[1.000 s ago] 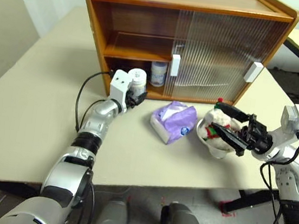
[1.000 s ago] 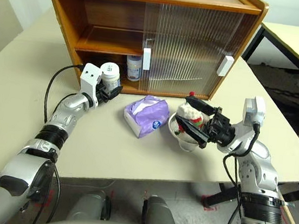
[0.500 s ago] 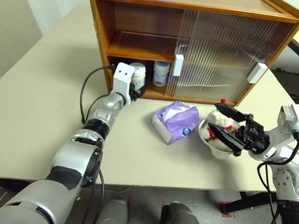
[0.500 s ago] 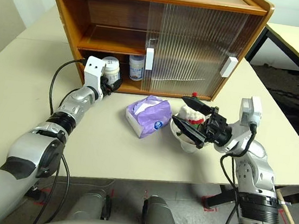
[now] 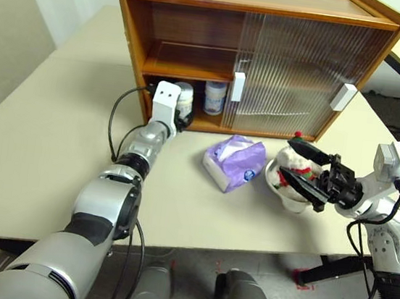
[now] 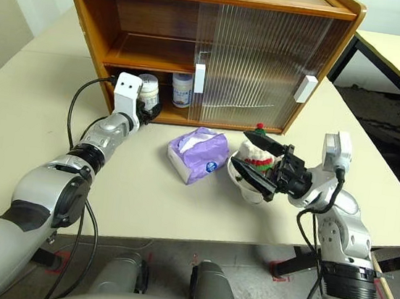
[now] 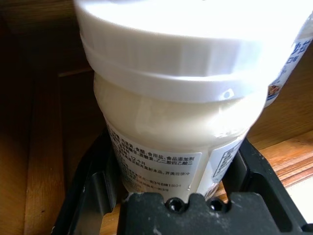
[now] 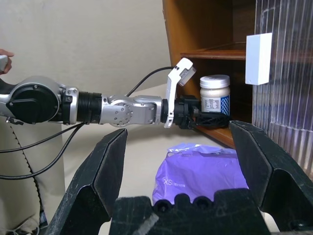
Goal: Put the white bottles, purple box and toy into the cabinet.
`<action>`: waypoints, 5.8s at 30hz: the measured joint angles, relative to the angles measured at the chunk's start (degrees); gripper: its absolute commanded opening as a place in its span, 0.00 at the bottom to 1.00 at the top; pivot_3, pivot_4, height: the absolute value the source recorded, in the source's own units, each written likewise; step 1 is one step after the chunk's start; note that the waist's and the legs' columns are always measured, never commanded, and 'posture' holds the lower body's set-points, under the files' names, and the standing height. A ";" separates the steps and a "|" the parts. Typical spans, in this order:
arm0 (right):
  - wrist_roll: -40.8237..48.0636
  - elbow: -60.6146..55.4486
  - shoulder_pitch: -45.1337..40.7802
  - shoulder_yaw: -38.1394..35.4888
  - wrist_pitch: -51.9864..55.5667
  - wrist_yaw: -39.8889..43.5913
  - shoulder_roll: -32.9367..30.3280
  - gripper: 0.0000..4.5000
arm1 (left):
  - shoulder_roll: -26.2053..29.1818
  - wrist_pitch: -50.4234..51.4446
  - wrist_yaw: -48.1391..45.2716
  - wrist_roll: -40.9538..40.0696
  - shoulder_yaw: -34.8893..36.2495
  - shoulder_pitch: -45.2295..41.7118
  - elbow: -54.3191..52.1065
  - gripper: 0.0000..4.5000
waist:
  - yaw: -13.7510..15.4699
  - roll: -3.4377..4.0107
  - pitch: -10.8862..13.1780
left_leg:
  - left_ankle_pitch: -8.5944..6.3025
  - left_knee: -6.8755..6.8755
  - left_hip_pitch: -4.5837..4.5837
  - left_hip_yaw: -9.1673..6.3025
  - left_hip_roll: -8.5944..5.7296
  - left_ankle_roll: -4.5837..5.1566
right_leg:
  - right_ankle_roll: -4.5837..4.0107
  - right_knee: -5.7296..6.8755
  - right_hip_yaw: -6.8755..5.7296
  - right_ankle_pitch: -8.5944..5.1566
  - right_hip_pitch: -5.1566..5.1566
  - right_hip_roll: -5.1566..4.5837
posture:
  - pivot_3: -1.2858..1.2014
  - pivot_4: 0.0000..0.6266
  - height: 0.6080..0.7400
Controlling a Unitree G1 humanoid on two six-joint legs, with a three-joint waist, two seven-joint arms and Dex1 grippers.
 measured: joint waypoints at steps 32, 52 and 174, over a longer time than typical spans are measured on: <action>0.98 0.30 -0.40 -0.65 0.94 0.22 -0.89 1.00 | 0.00 -1.49 -1.94 0.10 1.29 1.33 -1.82 1.00 | -0.21 -0.02 0.00 | 0.01 0.00 0.04 0.00 -0.02 0.01 | -0.01 0.03 0.01 0.00 0.03 0.00 | 0.56 0.00 1.00; 0.88 2.48 -2.36 0.91 1.13 1.35 0.19 1.00 | -0.68 1.34 -5.95 -0.39 0.40 13.34 -21.81 1.00 | 1.25 -0.09 -0.09 | 0.00 0.00 0.08 -0.01 0.00 0.00 | -0.03 0.08 0.04 0.01 0.04 -0.03 | 0.57 0.00 1.00; -2.46 6.06 -2.34 3.01 -4.30 1.96 2.96 1.00 | 13.33 39.82 -16.42 -27.58 0.65 26.94 -85.81 0.01 | -0.27 0.06 -0.20 | 0.05 -0.04 0.28 -0.63 -0.08 0.07 | -0.14 0.10 -0.02 -0.15 0.26 -0.07 | 0.57 0.00 1.00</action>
